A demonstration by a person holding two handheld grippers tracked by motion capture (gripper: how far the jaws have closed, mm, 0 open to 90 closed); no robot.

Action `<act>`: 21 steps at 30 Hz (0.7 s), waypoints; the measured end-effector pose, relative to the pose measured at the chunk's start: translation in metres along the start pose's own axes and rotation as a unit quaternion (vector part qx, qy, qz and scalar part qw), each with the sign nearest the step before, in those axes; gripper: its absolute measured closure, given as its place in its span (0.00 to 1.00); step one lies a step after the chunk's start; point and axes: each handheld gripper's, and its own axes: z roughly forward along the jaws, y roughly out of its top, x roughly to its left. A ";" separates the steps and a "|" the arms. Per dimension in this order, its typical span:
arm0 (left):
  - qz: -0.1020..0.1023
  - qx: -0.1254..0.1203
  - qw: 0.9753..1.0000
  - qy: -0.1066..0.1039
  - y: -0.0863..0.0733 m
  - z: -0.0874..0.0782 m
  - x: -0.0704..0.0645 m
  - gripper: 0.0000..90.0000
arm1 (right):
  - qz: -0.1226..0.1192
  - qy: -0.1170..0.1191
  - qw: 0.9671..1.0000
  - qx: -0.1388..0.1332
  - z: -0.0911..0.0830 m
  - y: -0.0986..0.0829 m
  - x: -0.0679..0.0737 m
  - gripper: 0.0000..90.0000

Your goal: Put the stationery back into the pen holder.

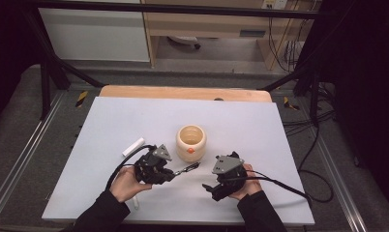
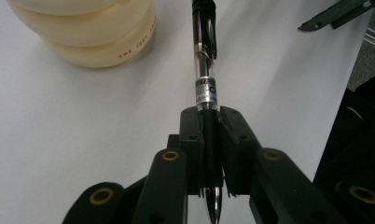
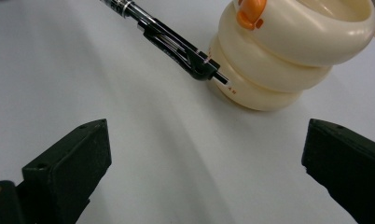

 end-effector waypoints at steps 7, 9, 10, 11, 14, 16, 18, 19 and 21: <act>0.009 0.005 1.000 -0.003 0.008 0.001 -0.004 0.88 | -0.025 -0.001 1.000 0.008 0.001 0.006 0.004 0.03; 0.011 0.007 1.000 -0.003 0.009 0.002 -0.005 0.88 | -0.035 -0.003 0.999 0.009 0.000 0.008 0.005 0.03; 0.013 0.008 1.000 -0.004 0.010 0.002 -0.005 0.88 | -0.040 -0.004 0.999 0.011 0.000 0.009 0.005 0.03; 0.012 0.007 1.000 -0.005 0.011 0.002 -0.006 0.88 | -0.046 -0.005 0.999 0.012 0.000 0.011 0.006 0.04; 0.016 0.009 1.000 -0.006 0.013 0.002 -0.007 0.88 | -0.060 -0.008 0.998 0.013 0.000 0.014 0.008 0.05; 0.017 0.011 1.000 -0.007 0.014 0.002 -0.008 0.88 | -0.072 -0.011 0.997 0.012 0.000 0.016 0.010 0.06; 0.017 0.012 1.000 -0.008 0.015 0.002 -0.008 0.88 | -0.084 -0.013 0.996 0.014 0.000 0.018 0.012 0.08; 0.018 0.013 1.000 -0.008 0.016 0.003 -0.009 0.88 | -0.092 -0.014 0.996 0.015 0.001 0.018 0.013 0.08; 0.020 0.015 1.000 -0.009 0.018 0.003 -0.009 0.88 | -0.104 -0.016 0.994 0.015 0.001 0.020 0.015 0.10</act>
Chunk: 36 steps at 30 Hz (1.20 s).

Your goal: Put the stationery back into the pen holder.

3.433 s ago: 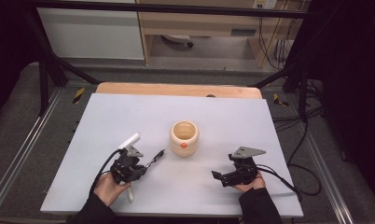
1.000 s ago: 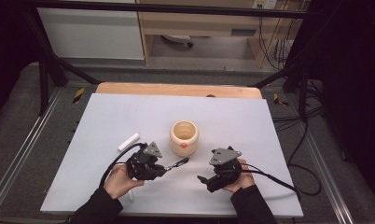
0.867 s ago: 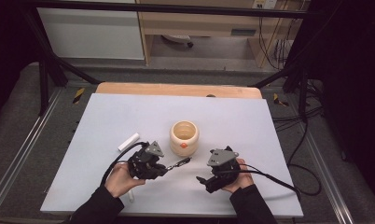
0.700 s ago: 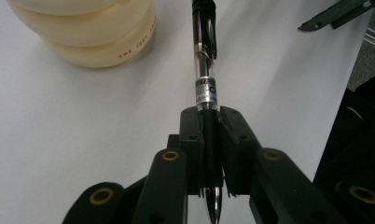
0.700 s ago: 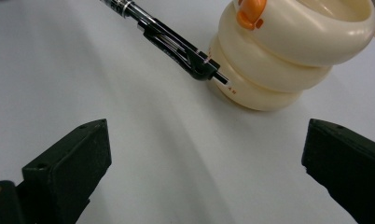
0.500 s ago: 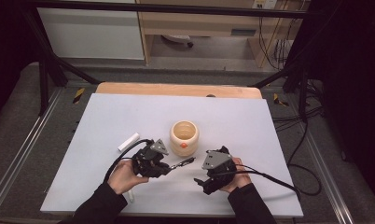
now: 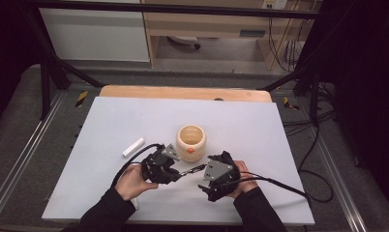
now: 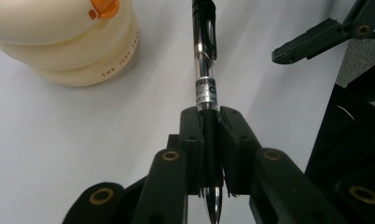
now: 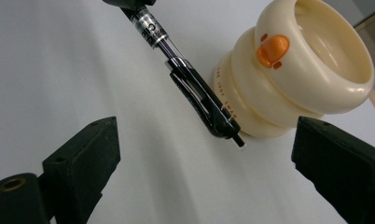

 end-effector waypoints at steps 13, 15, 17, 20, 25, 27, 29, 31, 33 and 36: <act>0.009 0.012 1.000 -0.003 0.009 0.000 -0.005 0.88 | -0.071 -0.017 0.997 0.006 0.004 0.007 0.007 0.21; 0.009 0.012 1.000 -0.003 0.010 0.000 -0.006 0.88 | -0.082 -0.019 0.996 0.007 0.004 0.008 0.008 0.24; 0.012 0.014 1.000 -0.004 0.011 0.000 -0.006 0.88 | -0.092 -0.021 0.995 0.007 0.004 0.009 0.009 0.26; 0.011 0.014 1.000 -0.004 0.013 0.000 -0.007 0.88 | -0.107 -0.023 0.994 0.009 0.004 0.011 0.009 0.29; 0.013 0.016 1.000 -0.005 0.016 0.001 -0.009 0.88 | -0.125 -0.022 0.992 0.010 0.006 0.013 0.010 0.36; 0.016 0.018 1.000 -0.006 0.018 0.002 -0.008 0.88 | -0.134 -0.021 0.991 0.012 0.006 0.013 0.010 0.38; 0.016 0.021 1.000 -0.006 0.020 0.003 -0.009 0.88 | -0.143 -0.020 0.989 0.012 0.007 0.013 0.011 0.40; 0.015 0.020 1.000 -0.006 0.021 0.004 -0.009 0.88 | -0.149 -0.020 0.989 0.014 0.008 0.012 0.012 0.42; 0.017 0.022 1.000 -0.006 0.023 0.005 -0.010 0.88 | -0.165 -0.020 0.986 0.015 0.009 0.012 0.011 0.44; 0.021 0.028 0.999 -0.005 0.025 0.006 -0.010 0.88 | -0.177 -0.021 0.984 0.019 0.009 0.011 0.012 0.48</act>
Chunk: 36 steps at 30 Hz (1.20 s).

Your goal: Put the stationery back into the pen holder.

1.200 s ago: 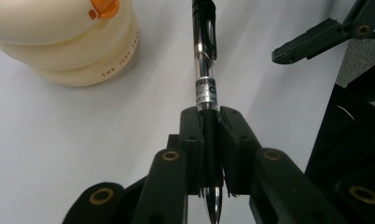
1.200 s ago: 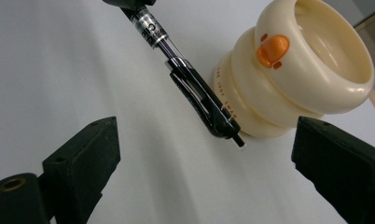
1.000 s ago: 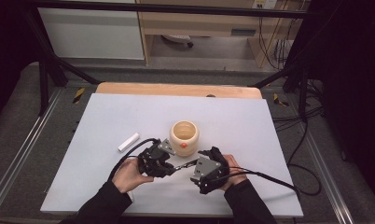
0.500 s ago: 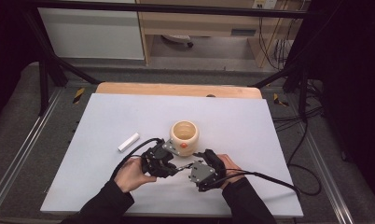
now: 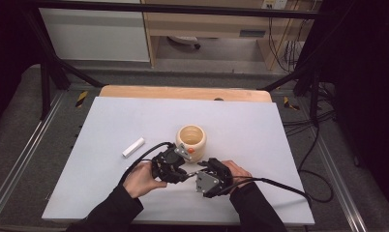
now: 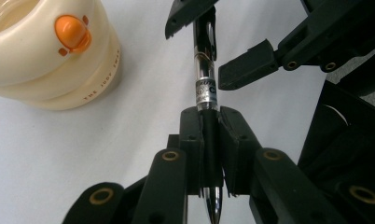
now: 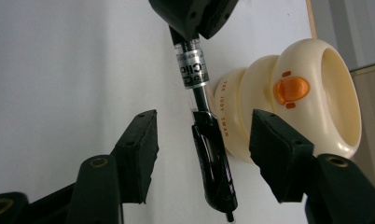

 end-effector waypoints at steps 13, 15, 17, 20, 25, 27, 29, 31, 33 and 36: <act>0.001 0.002 1.000 -0.001 0.003 0.005 -0.002 0.88 | -0.063 -0.010 0.998 -0.009 0.001 0.004 0.004 0.64; 0.003 0.003 1.000 -0.002 0.003 0.006 -0.002 0.88 | -0.065 -0.010 0.998 -0.007 0.001 0.005 0.005 0.67; 0.005 0.005 1.000 -0.002 0.003 0.006 -0.003 0.88 | -0.071 -0.012 0.997 -0.006 0.002 0.005 0.006 0.70; 0.002 0.007 1.000 -0.003 0.003 0.007 -0.003 0.88 | -0.078 -0.009 0.997 -0.004 0.002 0.006 0.006 0.75; 0.003 0.007 1.000 -0.003 0.003 0.007 -0.003 0.88 | -0.092 -0.010 0.996 -0.003 0.003 0.006 0.008 0.81; 0.003 0.007 1.000 -0.003 0.003 0.008 -0.003 0.88 | -0.096 -0.011 0.995 -0.003 0.003 0.006 0.009 0.83; 0.002 0.007 1.000 -0.003 0.003 0.008 -0.003 0.88 | -0.097 -0.010 0.995 -0.003 0.003 0.006 0.010 0.86; 0.004 0.008 1.000 -0.002 0.003 0.009 -0.003 0.88 | -0.102 -0.010 0.995 -0.003 0.003 0.006 0.011 0.86; 0.005 0.008 1.000 -0.002 0.003 0.009 -0.003 0.88 | -0.106 -0.011 0.994 -0.003 0.003 0.006 0.011 0.87; 0.005 0.008 1.000 -0.002 0.003 0.009 -0.003 0.88 | -0.112 -0.015 0.994 -0.004 0.003 0.006 0.012 0.87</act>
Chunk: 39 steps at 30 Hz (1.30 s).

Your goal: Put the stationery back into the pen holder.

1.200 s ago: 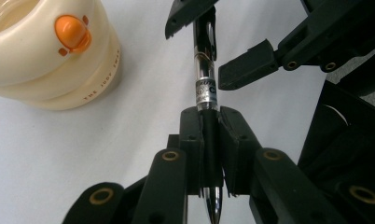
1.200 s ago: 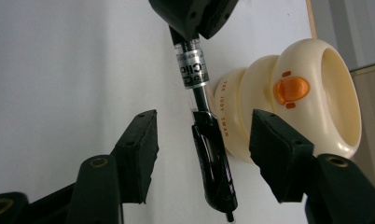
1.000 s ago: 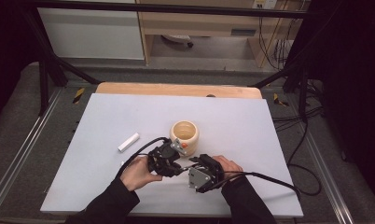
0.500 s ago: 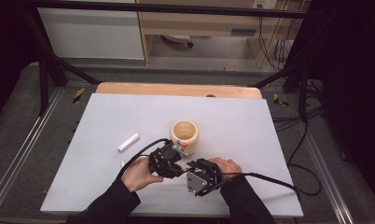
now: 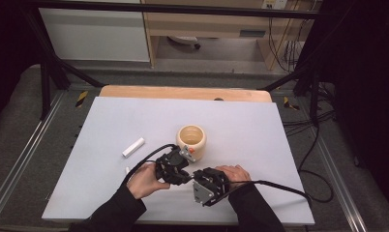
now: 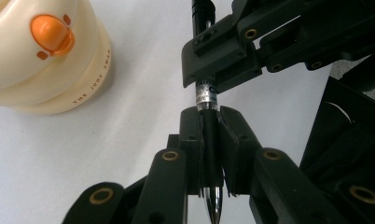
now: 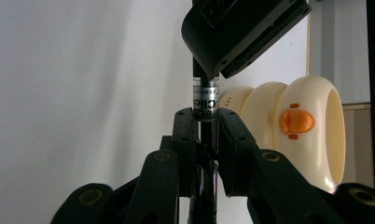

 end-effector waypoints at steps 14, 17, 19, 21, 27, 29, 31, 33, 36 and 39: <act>0.003 -0.029 1.000 0.010 -0.004 -0.005 0.002 0.86 | 0.012 -0.022 1.000 0.003 -0.002 0.000 0.000 0.88; 0.009 -0.039 0.999 0.021 -0.006 -0.008 0.003 0.76 | 0.020 -0.025 0.999 0.007 -0.003 0.000 -0.003 0.88; 0.011 -0.045 0.998 0.033 -0.008 -0.012 0.005 0.66 | 0.030 -0.022 0.999 0.013 -0.003 -0.002 -0.005 0.88; 0.012 -0.052 0.997 0.047 -0.012 -0.015 0.006 0.59 | 0.037 -0.020 0.999 0.018 -0.003 -0.004 -0.006 0.88; 0.015 -0.065 0.995 0.076 -0.024 -0.021 0.010 0.41 | 0.049 -0.017 0.998 0.022 -0.003 -0.005 -0.008 0.88; 0.012 -0.068 0.994 0.086 -0.028 -0.022 0.010 0.34 | 0.052 -0.014 0.998 0.025 -0.003 -0.006 -0.009 0.88; 0.009 -0.072 0.993 0.092 -0.034 -0.023 0.012 0.29 | 0.057 -0.012 0.998 0.028 -0.003 -0.007 -0.010 0.88; 0.004 -0.073 0.992 0.098 -0.039 -0.024 0.013 0.24 | 0.059 -0.012 0.998 0.029 -0.004 -0.008 -0.011 0.88; -0.005 -0.073 0.992 0.104 -0.047 -0.026 0.016 0.19 | 0.073 -0.012 0.997 0.030 -0.004 -0.010 -0.012 0.88; -0.013 -0.072 0.991 0.114 -0.055 -0.027 0.019 0.15 | 0.085 -0.013 0.996 0.034 -0.005 -0.013 -0.013 0.88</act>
